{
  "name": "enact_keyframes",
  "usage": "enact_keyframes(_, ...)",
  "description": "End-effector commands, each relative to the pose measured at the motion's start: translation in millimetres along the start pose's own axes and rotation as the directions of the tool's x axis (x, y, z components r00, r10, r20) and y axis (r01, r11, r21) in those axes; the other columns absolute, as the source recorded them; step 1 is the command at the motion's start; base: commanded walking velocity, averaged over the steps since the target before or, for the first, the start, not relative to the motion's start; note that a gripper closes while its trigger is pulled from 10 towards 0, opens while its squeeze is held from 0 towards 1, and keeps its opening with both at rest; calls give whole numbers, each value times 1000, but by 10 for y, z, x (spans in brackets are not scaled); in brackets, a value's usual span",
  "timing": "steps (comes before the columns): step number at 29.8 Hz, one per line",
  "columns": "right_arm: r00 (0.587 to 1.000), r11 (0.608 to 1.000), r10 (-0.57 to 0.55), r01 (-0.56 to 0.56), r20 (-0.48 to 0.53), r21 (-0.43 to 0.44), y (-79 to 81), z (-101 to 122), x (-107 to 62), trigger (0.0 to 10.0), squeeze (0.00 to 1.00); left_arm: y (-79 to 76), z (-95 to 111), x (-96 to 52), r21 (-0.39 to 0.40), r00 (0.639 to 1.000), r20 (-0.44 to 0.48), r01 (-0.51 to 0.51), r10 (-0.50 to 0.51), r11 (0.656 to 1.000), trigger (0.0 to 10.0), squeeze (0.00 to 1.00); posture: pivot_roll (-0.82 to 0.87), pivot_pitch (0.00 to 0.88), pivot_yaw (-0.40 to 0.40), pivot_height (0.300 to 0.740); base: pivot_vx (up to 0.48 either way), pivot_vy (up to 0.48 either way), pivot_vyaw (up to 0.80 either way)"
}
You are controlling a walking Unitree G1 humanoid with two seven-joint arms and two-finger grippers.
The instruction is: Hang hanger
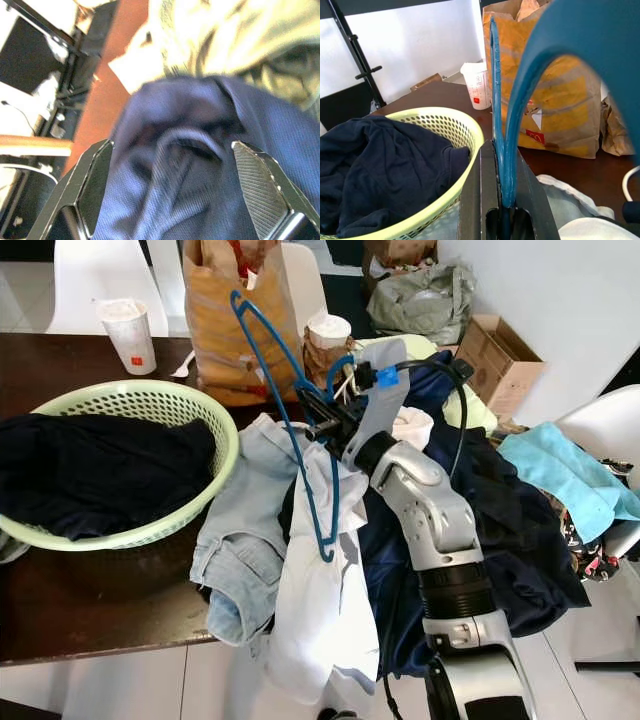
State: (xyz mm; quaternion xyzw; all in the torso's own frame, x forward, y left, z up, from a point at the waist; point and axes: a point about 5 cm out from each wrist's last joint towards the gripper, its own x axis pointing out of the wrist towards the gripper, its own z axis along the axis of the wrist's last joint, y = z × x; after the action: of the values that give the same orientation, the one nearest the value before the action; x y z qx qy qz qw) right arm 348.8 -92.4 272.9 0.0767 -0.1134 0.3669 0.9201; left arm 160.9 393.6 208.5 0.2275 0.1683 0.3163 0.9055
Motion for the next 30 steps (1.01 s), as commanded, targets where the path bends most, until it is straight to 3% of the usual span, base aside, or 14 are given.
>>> enact_keyframes(1, 1000, 1000, -13, 13, -13, -13, -28, -6, -37, 10000, 0, 51, 64, -26, 19, 999, 30, -32, 32, 999, 10000, 0, 62, 182, -101, 740, 0, 0, 0)
enact_keyframes(15, 1000, 1000, -12, 11, -14, -16, -39, 10, -37, 10000, 0, -40, -38, -53, 21, 999, -37, -24, 24, 999, 10000, 0, 58, 188, -106, 740, 0, 0, 0)
enact_keyframes(19, 1000, 1000, -11, 10, -17, -17, -42, 12, -33, 10000, 0, -37, -122, -90, -18, 994, -79, -71, 70, 997, 10000, 0, 58, 189, -110, 740, 0, 0, 0)
enact_keyframes(27, 1000, 1000, -10, 9, -17, -17, -40, 14, -31, 10000, 0, 20, -153, -98, -60, 988, -75, -139, 135, 988, 10000, 0, 57, 193, -111, 740, 0, 0, 0)
enact_keyframes(30, 1000, 1000, -11, 11, -19, -18, -44, 15, -42, 10000, 0, 99, -206, -79, -124, 979, -79, -196, 187, 973, 10000, 0, 51, 196, -111, 740, 0, 0, 0)
